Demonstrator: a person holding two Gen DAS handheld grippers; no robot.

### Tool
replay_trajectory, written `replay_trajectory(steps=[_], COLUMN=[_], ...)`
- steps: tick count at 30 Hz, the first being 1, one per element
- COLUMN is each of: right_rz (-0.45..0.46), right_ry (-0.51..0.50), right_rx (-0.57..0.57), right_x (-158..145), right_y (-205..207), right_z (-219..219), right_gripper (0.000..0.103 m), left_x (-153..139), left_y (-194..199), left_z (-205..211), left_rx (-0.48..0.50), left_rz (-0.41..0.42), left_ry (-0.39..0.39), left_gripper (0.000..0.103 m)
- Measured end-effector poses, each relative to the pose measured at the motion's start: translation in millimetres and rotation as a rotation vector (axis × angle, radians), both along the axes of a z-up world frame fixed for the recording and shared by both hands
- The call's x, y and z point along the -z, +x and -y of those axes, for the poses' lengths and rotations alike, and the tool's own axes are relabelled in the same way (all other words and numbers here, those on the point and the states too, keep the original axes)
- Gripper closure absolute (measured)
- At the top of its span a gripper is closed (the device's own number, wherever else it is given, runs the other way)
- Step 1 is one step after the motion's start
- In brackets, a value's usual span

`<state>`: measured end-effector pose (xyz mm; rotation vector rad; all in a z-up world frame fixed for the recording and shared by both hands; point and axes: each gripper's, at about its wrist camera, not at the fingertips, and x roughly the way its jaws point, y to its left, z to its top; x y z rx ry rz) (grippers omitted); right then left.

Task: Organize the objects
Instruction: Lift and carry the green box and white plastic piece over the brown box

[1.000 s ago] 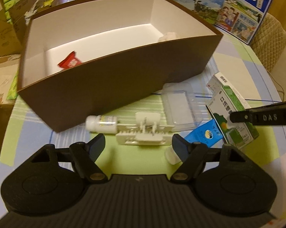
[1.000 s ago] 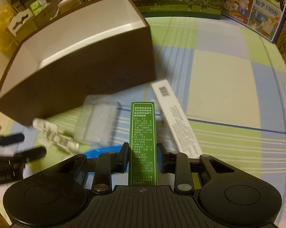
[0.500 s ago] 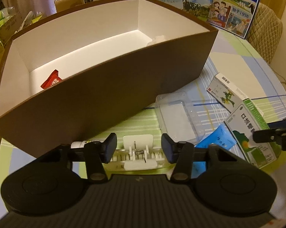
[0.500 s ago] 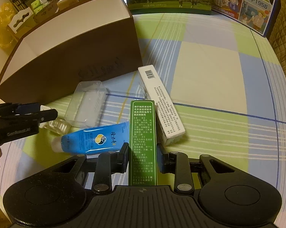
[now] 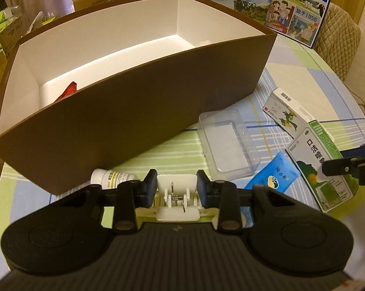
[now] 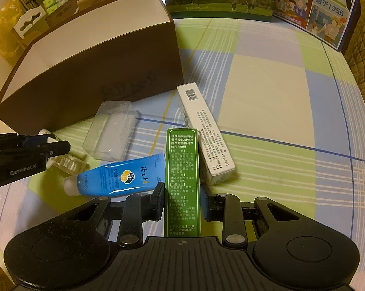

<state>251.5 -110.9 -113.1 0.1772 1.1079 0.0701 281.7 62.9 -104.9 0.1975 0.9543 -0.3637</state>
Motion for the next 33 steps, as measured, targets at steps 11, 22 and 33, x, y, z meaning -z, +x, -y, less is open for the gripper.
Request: replay_trajectory(steps=[11, 22, 33], right_rz=[0.038, 0.101, 0.188], right_ry=[-0.008, 0.002, 0.034], right_rx=[-0.033, -0.099, -0.164], right_x=[-12, -37, -73], right_y=[-10, -22, -22], right_z=[-4, -18, -32], right_gripper=[0.076, 0.077, 0.077], left_x=[-23, -47, -87], left_y=[-20, -44, -52], left_z=[-18, -39, -45], left_rx=[-0.024, -0.052, -0.045], left_rz=[0.008, 0.016, 0.089], left_ry=[-0.043, -0.06, -0.095], left_gripper=[0.073, 0.073, 0.073])
